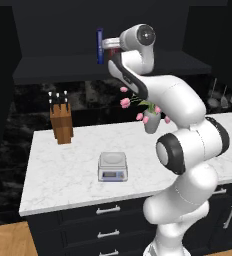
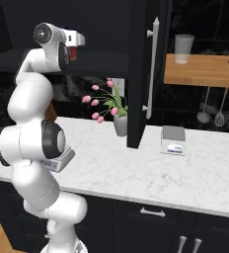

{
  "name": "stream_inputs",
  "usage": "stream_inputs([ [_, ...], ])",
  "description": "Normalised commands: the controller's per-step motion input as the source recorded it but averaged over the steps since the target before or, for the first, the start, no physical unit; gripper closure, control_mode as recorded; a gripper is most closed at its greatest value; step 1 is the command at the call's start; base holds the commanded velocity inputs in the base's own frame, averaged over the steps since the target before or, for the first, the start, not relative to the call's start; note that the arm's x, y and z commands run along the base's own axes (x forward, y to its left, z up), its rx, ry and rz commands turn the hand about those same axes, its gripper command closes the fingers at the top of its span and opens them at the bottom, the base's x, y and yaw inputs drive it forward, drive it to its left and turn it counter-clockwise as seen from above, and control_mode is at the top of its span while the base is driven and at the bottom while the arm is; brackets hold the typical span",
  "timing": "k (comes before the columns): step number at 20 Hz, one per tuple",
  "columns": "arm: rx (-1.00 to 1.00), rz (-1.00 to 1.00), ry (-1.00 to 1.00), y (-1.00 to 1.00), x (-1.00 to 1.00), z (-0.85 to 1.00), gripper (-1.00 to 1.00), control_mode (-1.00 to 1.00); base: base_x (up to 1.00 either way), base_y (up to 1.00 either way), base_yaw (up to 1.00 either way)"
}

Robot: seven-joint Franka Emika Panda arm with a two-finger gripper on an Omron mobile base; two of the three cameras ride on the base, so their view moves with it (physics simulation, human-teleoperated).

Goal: Pick the yogurt and place it on the digital scale for weighing, and close the cabinet.

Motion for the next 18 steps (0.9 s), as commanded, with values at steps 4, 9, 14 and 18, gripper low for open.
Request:
stream_inputs([
  [4,0.00,0.02,0.09,0.03,0.48,-0.31,-1.00,-1.00,0.00,0.00,0.00],
  [9,0.00,0.01,0.02,0.03,0.41,-0.15,-1.00,-1.00,0.00,0.00,0.00],
  [14,0.00,0.01,0.00,0.00,0.22,-0.05,-1.00,-1.00,0.00,0.00,0.00],
  [18,0.00,0.01,0.00,0.01,0.27,-0.14,-1.00,-1.00,0.00,0.00,0.00],
])
